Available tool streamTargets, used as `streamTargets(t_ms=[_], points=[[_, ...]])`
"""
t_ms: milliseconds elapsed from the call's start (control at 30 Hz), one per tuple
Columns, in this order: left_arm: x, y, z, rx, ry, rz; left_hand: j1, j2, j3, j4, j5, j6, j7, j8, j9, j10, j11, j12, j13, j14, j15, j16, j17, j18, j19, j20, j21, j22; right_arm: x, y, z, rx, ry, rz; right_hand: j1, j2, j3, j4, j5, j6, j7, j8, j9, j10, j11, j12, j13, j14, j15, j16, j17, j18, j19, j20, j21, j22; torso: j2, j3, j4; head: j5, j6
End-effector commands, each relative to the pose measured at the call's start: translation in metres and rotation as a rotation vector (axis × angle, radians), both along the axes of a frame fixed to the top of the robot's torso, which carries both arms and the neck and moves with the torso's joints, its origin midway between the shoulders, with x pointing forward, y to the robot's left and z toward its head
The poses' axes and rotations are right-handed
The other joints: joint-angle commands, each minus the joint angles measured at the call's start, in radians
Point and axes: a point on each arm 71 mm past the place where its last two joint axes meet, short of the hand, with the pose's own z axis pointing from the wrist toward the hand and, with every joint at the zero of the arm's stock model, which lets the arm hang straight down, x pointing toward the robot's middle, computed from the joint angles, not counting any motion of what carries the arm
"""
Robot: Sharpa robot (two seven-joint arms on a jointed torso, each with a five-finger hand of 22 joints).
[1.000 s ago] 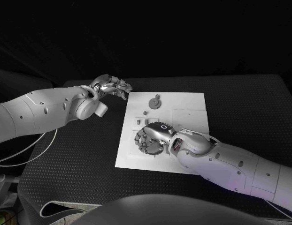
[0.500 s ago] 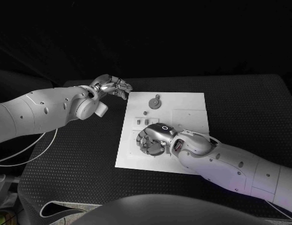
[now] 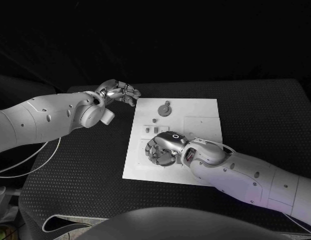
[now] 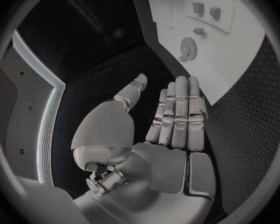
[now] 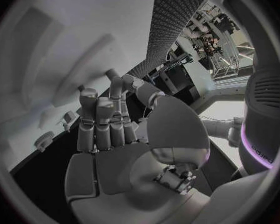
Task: Assemble the parts on the task board
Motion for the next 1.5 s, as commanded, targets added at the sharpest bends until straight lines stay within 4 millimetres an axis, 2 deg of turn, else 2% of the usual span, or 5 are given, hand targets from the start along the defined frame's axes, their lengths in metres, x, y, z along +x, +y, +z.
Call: streamTargets(t_ms=[33,133,367,500,1500], points=[[0.0001,-0.0019,0.0008,-0.012,0.0,-0.012,-0.009,0.002,-0.005,-0.001,0.002,-0.008,-0.003,0.005,-0.001,-0.009,0.0,0.002,-0.001,-0.005,0.0,-0.006,0.001,-0.004,-0.009,0.0,0.004,-0.002,-0.0001,-0.0032,-0.0068,-0.055,0.014,0.006,0.0,0.008,0.005,-0.001,0.002,0.005,0.003,0.003,0.017,0.003,0.002,-0.005,0.001,-0.003,-0.007,-0.006,0.001,0.045,-0.004,-0.007,-0.001,0.016,0.0,-0.0008,0.0001,0.003,0.0],[0.0,-0.002,0.0008,-0.012,0.0,-0.012,-0.009,0.002,-0.005,-0.001,0.002,-0.008,-0.003,0.005,-0.001,-0.009,0.0,0.002,-0.002,-0.005,0.0,-0.007,0.001,-0.004,-0.009,0.0,0.004,-0.002,0.0004,-0.0034,-0.0079,-0.065,0.021,0.005,-0.003,0.008,0.007,0.0,0.002,-0.013,0.011,-0.008,0.016,-0.019,0.01,-0.019,-0.001,-0.01,0.0,-0.012,0.0,0.045,-0.011,-0.004,-0.005,0.015,0.0,-0.0012,0.0003,0.002,0.0],[-0.0002,-0.0011,0.0009,-0.011,0.0,-0.01,-0.009,0.002,-0.005,-0.001,0.002,-0.008,-0.003,0.005,-0.001,-0.009,0.0,0.002,-0.002,-0.005,0.001,-0.007,0.001,-0.004,-0.009,0.0,0.004,-0.002,0.0026,-0.0049,-0.009,-0.071,0.019,-0.013,-0.015,-0.038,-0.032,0.002,-0.001,-0.119,0.047,-0.072,-0.006,-0.063,0.039,-0.05,-0.009,-0.025,0.029,-0.011,0.005,0.045,-0.022,0.005,-0.008,0.016,0.0,-0.0014,0.0004,0.001,0.0],[-0.0003,-0.0011,0.0009,-0.011,0.001,-0.01,-0.009,0.002,-0.005,-0.002,0.002,-0.008,-0.003,0.005,-0.001,-0.009,0.0,0.002,-0.002,-0.006,0.001,-0.007,0.002,-0.004,-0.009,0.0,0.004,-0.002,0.0032,-0.0054,-0.0091,-0.071,0.016,-0.018,-0.02,-0.049,-0.059,0.003,-0.001,-0.152,0.057,-0.092,-0.015,-0.07,0.049,-0.053,-0.007,-0.029,0.037,-0.01,0.006,0.045,-0.024,0.007,-0.008,0.016,0.0,-0.0014,0.0006,0.001,0.0],[0.0003,-0.0013,0.0006,-0.012,0.002,-0.012,-0.01,0.002,-0.005,-0.001,0.002,-0.009,-0.002,0.006,-0.001,-0.009,0.0,0.002,-0.003,-0.006,0.001,-0.008,0.002,-0.004,-0.009,0.001,0.004,-0.003,0.0014,-0.0075,-0.0034,-0.01,0.009,-0.035,-0.015,-0.064,-0.085,0.004,0.0,-0.177,0.061,-0.108,-0.025,-0.07,0.053,-0.051,0.0,-0.029,0.041,-0.006,0.008,0.045,-0.022,0.008,-0.007,0.016,0.0,-0.0004,0.0006,-0.005,0.0]])
